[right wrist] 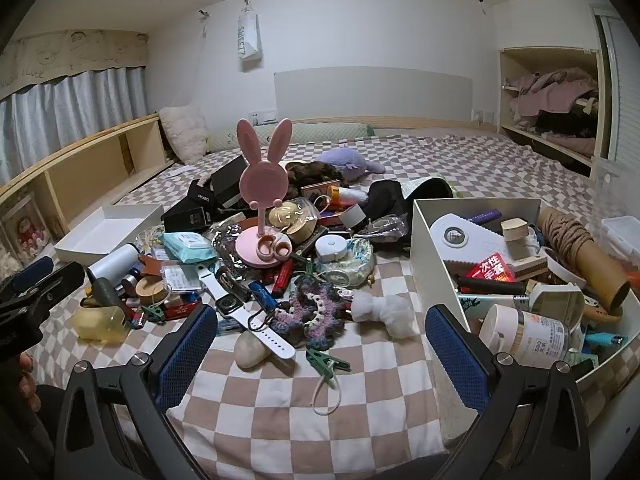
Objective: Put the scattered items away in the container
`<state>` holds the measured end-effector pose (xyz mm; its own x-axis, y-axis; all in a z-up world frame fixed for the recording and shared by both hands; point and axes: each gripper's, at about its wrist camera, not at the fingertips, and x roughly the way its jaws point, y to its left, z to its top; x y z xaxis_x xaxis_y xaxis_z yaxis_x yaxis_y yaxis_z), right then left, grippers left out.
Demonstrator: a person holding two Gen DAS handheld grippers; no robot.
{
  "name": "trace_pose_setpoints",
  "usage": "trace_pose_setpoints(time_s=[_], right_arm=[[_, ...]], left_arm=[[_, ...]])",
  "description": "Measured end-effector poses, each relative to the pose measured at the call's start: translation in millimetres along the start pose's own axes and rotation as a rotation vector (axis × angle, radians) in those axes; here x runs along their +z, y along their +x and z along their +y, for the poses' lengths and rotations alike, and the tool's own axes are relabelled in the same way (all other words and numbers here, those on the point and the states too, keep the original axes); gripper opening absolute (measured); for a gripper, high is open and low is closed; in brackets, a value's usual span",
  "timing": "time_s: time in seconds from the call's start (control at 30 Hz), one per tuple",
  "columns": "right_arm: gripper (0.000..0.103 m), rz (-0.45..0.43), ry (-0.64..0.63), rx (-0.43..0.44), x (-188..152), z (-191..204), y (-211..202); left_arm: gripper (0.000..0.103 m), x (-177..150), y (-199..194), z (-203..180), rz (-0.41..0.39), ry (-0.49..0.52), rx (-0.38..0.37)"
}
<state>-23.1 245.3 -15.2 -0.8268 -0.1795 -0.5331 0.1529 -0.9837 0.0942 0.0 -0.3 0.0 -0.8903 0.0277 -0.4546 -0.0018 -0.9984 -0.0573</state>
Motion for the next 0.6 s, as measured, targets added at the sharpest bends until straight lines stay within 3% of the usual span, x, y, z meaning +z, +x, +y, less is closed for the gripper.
trace_pose_setpoints(time_s=[0.6], right_arm=[[0.103,0.007,-0.004,-0.013,-6,4,2]], left_arm=[[0.103,0,1,0,0.001,0.020,0.001]])
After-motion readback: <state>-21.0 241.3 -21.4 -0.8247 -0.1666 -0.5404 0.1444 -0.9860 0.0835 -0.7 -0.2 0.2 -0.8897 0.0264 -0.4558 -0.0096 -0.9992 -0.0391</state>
